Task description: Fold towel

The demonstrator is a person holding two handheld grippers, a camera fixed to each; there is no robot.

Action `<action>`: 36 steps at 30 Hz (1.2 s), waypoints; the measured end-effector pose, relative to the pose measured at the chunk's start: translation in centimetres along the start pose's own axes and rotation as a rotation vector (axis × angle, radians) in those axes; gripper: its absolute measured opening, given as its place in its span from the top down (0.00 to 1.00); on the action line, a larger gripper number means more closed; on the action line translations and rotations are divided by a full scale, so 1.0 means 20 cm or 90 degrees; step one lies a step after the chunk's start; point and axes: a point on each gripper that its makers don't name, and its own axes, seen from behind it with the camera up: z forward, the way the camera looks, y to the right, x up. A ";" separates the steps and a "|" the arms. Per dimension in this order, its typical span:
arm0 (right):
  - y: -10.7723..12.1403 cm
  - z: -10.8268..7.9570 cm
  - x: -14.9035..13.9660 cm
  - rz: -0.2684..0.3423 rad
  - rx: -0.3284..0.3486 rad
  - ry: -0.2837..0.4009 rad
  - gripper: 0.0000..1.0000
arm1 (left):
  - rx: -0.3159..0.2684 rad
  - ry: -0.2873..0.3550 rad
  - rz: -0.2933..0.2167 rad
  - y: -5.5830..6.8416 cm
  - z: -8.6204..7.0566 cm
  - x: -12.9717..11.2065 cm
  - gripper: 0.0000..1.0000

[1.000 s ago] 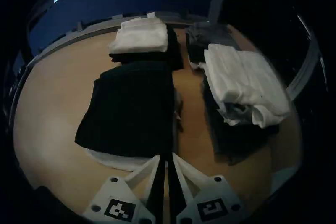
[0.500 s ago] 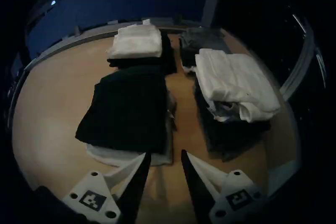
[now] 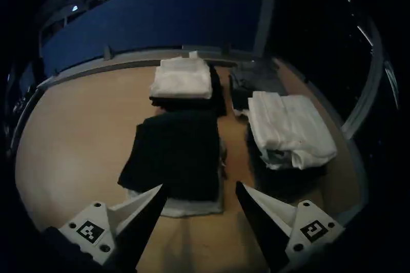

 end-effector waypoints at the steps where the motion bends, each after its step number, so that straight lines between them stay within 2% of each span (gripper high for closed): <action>1: -0.02 0.01 0.01 -0.001 0.004 0.002 0.00 | 0.001 0.000 0.000 0.00 0.00 0.00 0.05; 6: -0.12 0.05 0.05 -0.008 0.026 0.008 0.00 | 0.004 0.000 0.000 -0.01 -0.01 0.00 0.05; 11: -0.19 0.10 0.03 -0.017 0.040 -0.003 0.00 | 0.007 -0.001 -0.002 -0.02 -0.01 -0.01 0.05; 17: -0.20 0.15 -0.07 -0.027 0.041 -0.034 0.00 | 0.008 -0.002 0.000 -0.03 -0.01 -0.01 0.05; 24: -0.20 0.17 -0.12 -0.027 0.041 -0.046 0.00 | 0.007 -0.004 0.002 -0.02 0.01 -0.01 0.05; 30: -0.19 0.16 -0.05 -0.025 0.040 -0.029 0.00 | 0.009 -0.004 0.003 -0.03 0.02 -0.01 0.05; 36: -0.18 0.17 0.16 -0.024 0.040 0.014 0.00 | 0.013 -0.005 0.000 -0.04 0.02 -0.01 0.05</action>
